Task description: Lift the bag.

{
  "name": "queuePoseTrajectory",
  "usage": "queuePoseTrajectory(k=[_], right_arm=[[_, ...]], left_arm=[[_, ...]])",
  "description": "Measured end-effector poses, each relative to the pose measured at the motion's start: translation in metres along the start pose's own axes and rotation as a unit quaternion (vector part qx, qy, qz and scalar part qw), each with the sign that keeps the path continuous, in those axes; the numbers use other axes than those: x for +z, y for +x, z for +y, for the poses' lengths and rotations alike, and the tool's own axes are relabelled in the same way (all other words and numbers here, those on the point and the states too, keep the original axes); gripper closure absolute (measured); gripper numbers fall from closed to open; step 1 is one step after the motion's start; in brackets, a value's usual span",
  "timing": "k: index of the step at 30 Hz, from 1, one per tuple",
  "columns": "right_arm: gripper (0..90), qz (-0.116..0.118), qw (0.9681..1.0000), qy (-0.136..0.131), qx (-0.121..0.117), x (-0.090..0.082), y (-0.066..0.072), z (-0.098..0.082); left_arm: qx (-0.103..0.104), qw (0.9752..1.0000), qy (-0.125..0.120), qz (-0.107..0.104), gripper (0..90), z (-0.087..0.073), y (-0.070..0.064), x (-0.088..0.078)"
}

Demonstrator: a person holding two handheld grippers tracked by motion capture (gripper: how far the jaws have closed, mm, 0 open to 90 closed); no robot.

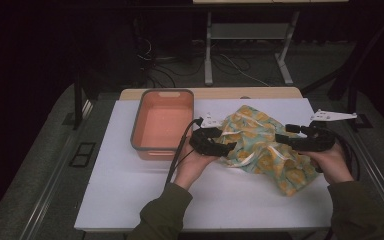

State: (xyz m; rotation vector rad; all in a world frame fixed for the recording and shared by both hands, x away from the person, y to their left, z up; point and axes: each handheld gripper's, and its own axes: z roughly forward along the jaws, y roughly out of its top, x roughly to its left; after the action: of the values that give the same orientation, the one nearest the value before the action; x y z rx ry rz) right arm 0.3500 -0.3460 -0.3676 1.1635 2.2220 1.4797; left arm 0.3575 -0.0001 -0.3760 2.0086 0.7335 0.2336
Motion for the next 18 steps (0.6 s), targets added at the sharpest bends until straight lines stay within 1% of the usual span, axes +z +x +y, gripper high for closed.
queuePoseTrajectory(k=[2,5,8,9,11,15,18], right_arm=[[24.5,0.000,1.0000,-0.007,0.002,-0.007,0.002,0.001],[23.1,-0.004,0.9999,-0.016,-0.001,-0.018,0.005,0.002],[22.3,0.002,0.9998,-0.017,-0.005,-0.027,0.009,-0.002],[22.2,0.004,0.9999,-0.015,-0.006,-0.029,0.010,-0.004],[21.2,0.004,0.9999,-0.010,-0.012,-0.031,0.011,-0.009],[20.3,0.005,0.9998,-0.001,-0.017,-0.033,0.012,-0.022],[19.9,0.008,0.9998,0.000,-0.019,-0.034,0.014,-0.030]], left_arm=[[0.002,1.0000,-0.001,0.001,26.2,-0.002,0.001,-0.004],[0.008,0.9999,-0.006,-0.004,23.5,-0.005,0.002,-0.014],[0.012,0.9998,-0.012,-0.011,21.9,-0.011,0.001,-0.026],[0.015,0.9998,-0.010,-0.012,21.7,-0.014,0.001,-0.030],[0.020,0.9997,-0.005,-0.012,20.2,-0.019,0.000,-0.038],[0.027,0.9995,-0.004,-0.017,17.9,-0.032,-0.001,-0.055],[0.034,0.9992,-0.008,-0.022,15.9,-0.044,-0.001,-0.069]])
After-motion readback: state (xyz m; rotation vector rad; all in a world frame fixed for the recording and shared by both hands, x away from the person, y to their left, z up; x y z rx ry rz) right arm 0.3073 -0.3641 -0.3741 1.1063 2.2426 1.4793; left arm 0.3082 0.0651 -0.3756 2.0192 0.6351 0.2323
